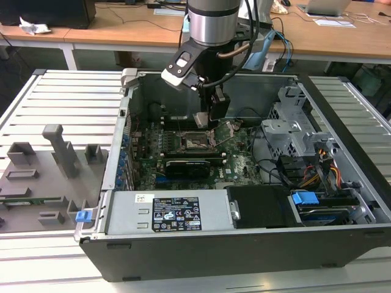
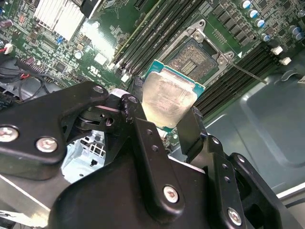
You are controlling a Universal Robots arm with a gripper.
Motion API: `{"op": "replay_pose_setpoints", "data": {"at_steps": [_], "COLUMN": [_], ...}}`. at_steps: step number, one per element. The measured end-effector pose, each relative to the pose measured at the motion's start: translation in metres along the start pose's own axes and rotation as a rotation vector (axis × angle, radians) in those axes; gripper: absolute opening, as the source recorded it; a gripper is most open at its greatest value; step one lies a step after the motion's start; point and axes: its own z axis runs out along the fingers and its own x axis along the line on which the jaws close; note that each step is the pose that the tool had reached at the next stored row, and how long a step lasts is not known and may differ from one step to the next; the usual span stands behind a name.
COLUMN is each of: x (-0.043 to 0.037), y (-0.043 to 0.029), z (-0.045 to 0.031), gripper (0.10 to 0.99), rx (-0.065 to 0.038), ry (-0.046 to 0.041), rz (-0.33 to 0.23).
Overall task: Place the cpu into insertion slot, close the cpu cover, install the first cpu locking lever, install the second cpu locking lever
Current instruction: 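Place the cpu into insertion slot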
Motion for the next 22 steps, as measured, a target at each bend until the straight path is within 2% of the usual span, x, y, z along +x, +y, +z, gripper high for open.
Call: {"op": "replay_pose_setpoints", "data": {"at_steps": [11, 16, 22], "x": [0.0, 0.0, -0.0002], "y": [-0.0007, -0.0014, -0.0021], "z": [0.0078, 0.0165, 0.0233], "gripper": [0.529, 0.529, 0.529], "rx": [0.0, -0.001, -0.001], "ry": [-0.0003, -0.0082, -0.0085], "rz": [0.004, 0.084, 0.087]}}
